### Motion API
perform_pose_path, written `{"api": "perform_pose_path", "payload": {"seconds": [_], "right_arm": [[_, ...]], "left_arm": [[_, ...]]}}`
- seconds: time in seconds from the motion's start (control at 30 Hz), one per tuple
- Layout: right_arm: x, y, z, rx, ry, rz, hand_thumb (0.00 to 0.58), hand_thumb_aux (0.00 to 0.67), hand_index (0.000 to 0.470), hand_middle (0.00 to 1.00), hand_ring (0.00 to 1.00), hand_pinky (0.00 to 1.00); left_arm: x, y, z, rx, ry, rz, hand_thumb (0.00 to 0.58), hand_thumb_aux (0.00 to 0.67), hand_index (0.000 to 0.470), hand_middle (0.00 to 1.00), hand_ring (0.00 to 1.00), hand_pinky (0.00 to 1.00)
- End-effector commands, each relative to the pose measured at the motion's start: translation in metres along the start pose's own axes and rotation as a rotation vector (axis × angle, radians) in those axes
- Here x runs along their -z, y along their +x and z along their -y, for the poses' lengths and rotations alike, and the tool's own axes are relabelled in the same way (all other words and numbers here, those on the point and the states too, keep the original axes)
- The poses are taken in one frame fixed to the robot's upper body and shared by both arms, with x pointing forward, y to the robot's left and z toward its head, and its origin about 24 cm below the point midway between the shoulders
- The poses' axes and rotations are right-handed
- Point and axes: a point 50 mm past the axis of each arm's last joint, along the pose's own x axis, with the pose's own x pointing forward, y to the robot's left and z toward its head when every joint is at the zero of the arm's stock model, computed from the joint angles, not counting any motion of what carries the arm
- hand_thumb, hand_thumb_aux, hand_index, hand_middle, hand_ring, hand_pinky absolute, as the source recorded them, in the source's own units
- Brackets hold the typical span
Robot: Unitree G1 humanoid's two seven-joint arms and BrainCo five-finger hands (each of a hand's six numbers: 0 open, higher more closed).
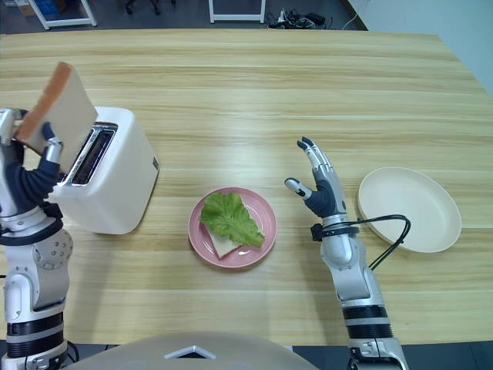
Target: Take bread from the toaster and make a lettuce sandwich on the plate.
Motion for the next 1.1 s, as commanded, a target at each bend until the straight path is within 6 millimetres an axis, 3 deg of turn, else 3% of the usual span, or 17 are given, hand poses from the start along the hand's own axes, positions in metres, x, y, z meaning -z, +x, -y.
{"api": "perform_pose_path", "payload": {"seconds": [0.03, 0.1, 0.2, 0.27, 0.37, 0.53, 0.7, 0.93, 1.1], "right_arm": [[0.002, 0.000, -0.002, -0.002, -0.001, -0.017, 0.000, 0.000, 0.000, 0.00, 0.00, 0.00], [0.003, 0.001, -0.002, 0.001, 0.005, -0.021, 0.000, 0.000, 0.000, 0.00, 0.00, 0.00], [0.005, 0.002, -0.002, 0.007, 0.017, -0.029, 0.000, 0.000, 0.000, 0.00, 0.00, 0.00], [0.007, 0.003, -0.001, 0.007, 0.024, -0.035, 0.000, 0.000, 0.000, 0.00, 0.00, 0.00], [0.011, 0.002, 0.001, 0.017, 0.031, -0.052, 0.000, 0.000, 0.000, 0.00, 0.00, 0.00], [0.014, 0.002, 0.000, 0.018, 0.043, -0.069, 0.000, 0.000, 0.000, 0.00, 0.00, 0.00], [0.015, 0.000, -0.002, 0.010, 0.046, -0.078, 0.000, 0.000, 0.000, 0.00, 0.00, 0.00], [0.015, -0.002, -0.006, -0.009, 0.039, -0.078, 0.000, 0.000, 0.000, 0.00, 0.00, 0.00], [-0.001, -0.008, -0.014, -0.079, -0.037, 0.014, 0.000, 0.000, 0.000, 0.00, 0.00, 0.00]], "left_arm": [[-0.009, 0.011, -0.017, -0.114, -0.339, -0.050, 0.580, 0.670, 0.470, 1.00, 1.00, 1.00], [-0.019, 0.010, -0.010, -0.058, -0.665, -0.149, 0.580, 0.670, 0.470, 1.00, 1.00, 1.00], [-0.043, -0.003, 0.020, 0.126, -1.219, -0.400, 0.580, 0.670, 0.470, 1.00, 1.00, 1.00], [-0.061, -0.016, 0.036, 0.235, -1.436, -0.517, 0.580, 0.670, 0.470, 1.00, 1.00, 1.00], [-0.084, -0.036, 0.052, 0.373, -1.598, -0.648, 0.580, 0.670, 0.470, 1.00, 1.00, 1.00], [-0.114, -0.078, 0.081, 0.671, -1.592, -0.758, 0.580, 0.670, 0.470, 1.00, 1.00, 1.00], [-0.126, -0.111, 0.100, 0.890, -1.488, -0.783, 0.580, 0.670, 0.470, 1.00, 1.00, 1.00], [-0.123, -0.131, 0.111, 0.996, -1.310, -0.740, 0.580, 0.670, 0.470, 1.00, 1.00, 1.00], [-0.120, -0.142, 0.116, 1.052, -1.208, -0.712, 0.580, 0.670, 0.470, 1.00, 1.00, 1.00]]}}
